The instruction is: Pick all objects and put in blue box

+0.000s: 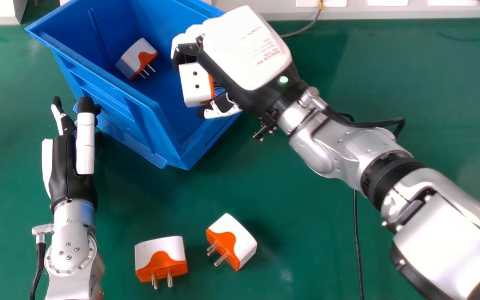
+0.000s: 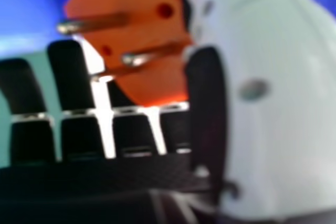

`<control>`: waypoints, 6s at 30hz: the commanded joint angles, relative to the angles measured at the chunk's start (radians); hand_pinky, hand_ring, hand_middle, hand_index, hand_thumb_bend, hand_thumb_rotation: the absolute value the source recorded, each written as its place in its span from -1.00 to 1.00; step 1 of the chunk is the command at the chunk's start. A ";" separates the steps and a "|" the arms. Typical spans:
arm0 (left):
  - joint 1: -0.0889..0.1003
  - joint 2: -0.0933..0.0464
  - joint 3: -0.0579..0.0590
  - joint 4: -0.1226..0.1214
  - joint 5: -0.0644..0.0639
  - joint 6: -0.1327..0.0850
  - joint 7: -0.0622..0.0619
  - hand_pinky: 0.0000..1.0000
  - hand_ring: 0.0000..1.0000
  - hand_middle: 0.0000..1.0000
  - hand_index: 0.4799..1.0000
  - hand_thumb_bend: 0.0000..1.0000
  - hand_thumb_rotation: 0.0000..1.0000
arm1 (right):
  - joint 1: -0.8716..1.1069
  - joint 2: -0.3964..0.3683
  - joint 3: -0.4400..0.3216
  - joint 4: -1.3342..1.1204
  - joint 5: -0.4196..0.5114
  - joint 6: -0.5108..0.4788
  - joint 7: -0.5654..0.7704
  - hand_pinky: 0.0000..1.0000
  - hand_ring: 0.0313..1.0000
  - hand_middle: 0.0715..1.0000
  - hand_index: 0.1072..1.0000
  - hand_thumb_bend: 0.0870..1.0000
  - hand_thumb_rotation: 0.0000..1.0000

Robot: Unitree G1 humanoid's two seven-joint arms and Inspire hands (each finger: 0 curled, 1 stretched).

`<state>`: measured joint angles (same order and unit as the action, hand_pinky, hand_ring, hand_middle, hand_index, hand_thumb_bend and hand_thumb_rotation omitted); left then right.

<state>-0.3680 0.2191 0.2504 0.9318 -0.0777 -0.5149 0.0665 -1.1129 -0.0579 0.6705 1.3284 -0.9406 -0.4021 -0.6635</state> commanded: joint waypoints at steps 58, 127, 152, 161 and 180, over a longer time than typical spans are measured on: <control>-0.008 -0.003 -0.008 -0.008 0.006 0.008 0.019 0.71 0.81 0.74 0.78 0.94 1.00 | 0.437 -0.222 -0.099 -0.528 0.092 -0.125 -0.309 0.94 1.00 1.00 1.00 1.00 -0.29; 0.073 0.023 0.011 -0.137 -0.007 0.034 -0.028 0.72 0.81 0.73 0.78 0.91 1.00 | 0.694 -0.368 -0.039 -0.581 0.080 -0.369 0.317 0.28 0.60 0.65 0.51 0.37 -0.81; 0.072 0.022 0.018 -0.136 -0.016 0.040 -0.038 0.72 0.81 0.73 0.78 0.93 1.00 | 0.676 -0.347 -0.048 -0.524 0.050 -0.431 0.164 -0.22 -0.07 -0.02 -0.07 -0.07 -0.99; 0.072 0.023 0.016 -0.136 -0.014 0.037 -0.039 0.73 0.81 0.73 0.78 0.93 1.00 | 0.674 -0.349 -0.053 -0.521 0.040 -0.459 0.115 -0.25 -0.10 -0.05 -0.10 -0.08 -1.00; 0.066 0.027 0.016 -0.127 -0.013 0.039 -0.041 0.73 0.82 0.74 0.78 0.93 1.00 | 0.604 -0.263 0.024 -0.388 -0.209 -0.460 -0.813 -0.29 -0.12 -0.04 -0.14 -0.10 -1.00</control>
<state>-0.2952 0.2372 0.2616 0.8155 -0.0883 -0.4669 0.0263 -0.4787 -0.3255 0.6846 0.9391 -1.1429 -0.8626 -1.3847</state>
